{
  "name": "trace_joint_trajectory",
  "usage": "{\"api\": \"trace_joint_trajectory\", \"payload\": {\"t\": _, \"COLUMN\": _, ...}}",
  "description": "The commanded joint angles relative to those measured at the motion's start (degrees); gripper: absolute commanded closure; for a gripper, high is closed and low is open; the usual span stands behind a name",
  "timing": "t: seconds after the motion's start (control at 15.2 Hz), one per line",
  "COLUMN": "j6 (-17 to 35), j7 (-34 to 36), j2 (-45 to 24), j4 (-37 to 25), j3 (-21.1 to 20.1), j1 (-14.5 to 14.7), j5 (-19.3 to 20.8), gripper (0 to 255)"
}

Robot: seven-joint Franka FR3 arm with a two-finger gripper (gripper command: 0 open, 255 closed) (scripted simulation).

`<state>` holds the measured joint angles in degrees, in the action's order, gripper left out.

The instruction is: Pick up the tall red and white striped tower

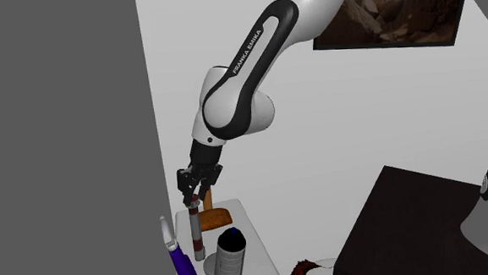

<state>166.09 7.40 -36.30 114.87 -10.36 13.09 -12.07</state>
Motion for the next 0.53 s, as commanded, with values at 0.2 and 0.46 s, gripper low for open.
{"api": "trace_joint_trajectory", "payload": {"t": 0.2, "j6": -0.88, "j7": 0.25, "j2": 1.36, "j4": 0.55, "j3": 0.07, "j1": 0.04, "j5": -0.01, "gripper": 255}}
{"api": "trace_joint_trajectory", "payload": {"t": 0.46, "j6": -2.94, "j7": 0.74, "j2": 4.1, "j4": 1.19, "j3": 0.19, "j1": 0.09, "j5": 0.04, "gripper": 255}}
